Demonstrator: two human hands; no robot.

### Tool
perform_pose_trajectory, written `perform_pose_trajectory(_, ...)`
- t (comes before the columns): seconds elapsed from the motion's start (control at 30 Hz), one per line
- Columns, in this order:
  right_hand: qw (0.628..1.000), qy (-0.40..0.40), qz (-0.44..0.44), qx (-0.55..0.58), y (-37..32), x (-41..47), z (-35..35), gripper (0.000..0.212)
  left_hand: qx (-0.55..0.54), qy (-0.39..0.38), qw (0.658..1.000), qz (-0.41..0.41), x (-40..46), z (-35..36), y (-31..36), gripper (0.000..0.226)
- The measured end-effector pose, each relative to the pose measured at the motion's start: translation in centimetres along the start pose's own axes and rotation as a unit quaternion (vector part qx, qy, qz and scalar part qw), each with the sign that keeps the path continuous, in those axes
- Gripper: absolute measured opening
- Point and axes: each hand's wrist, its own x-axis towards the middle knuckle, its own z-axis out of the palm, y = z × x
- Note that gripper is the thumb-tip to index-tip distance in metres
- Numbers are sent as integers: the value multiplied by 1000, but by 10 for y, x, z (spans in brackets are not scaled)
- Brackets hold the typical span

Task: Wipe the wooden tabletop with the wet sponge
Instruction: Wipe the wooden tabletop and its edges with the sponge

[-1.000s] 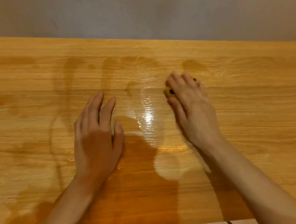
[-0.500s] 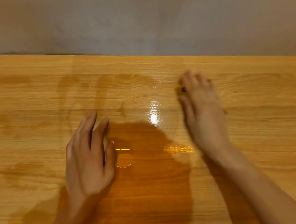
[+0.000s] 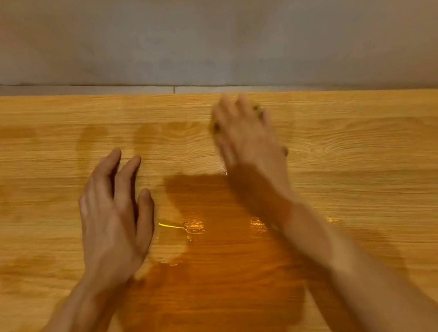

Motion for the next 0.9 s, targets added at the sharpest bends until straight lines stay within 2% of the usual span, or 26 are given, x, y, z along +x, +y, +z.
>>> perform_pose_trajectory(0.07, 993, 42, 109, 30, 24, 36, -19, 46, 5, 5, 1000, -8, 2, 2, 1, 50)
perform_pose_trajectory(0.1, 990, 49, 125, 31, 25, 42, -18, 46, 7, 6, 1000, -10, 1, 3, 0, 49)
perform_pose_trajectory(0.17, 995, 49, 88, 16, 6, 18, -9, 48, 8, 8, 1000, -8, 0, 2, 0, 49)
perform_pose_trajectory(0.23, 1000, 9, 15, -9, -9, -34, -1, 55, -4, 6, 1000, -19, -2, 2, 0, 48)
perform_pose_trajectory(0.33, 991, -49, -78, -97, -15, -70, -2, 49, -15, 2, 999, -38, -3, 4, 3, 48)
perform_pose_trajectory(0.37, 992, -56, -76, -81, -14, -54, -1, 47, -13, 2, 999, -39, -3, 4, 2, 48)
perform_pose_trajectory(0.43, 998, -59, -24, -8, -20, 5, -2, 47, -5, 0, 999, -34, -1, 4, 0, 48)
perform_pose_trajectory(0.5, 999, -37, 29, 16, -23, 57, 1, 46, 0, 0, 1000, -30, 1, 4, -2, 48)
perform_pose_trajectory(0.57, 999, -24, 47, -1, -26, 55, 7, 47, -2, -2, 999, -33, 0, 4, -2, 48)
perform_pose_trajectory(0.67, 998, -17, -23, -58, -36, -31, 6, 60, 0, -2, 999, -33, -2, 4, -1, 48)
perform_pose_trajectory(0.73, 997, -30, -52, -43, -36, -66, 3, 57, 4, 1, 1000, -30, -3, 5, -1, 48)
perform_pose_trajectory(0.8, 997, -52, -47, -33, -31, -33, 3, 50, 4, 1, 999, -32, -1, 4, 0, 48)
perform_pose_trajectory(0.9, 998, -46, 33, -9, -32, 53, 6, 48, -4, 3, 999, -40, 2, 2, 1, 49)
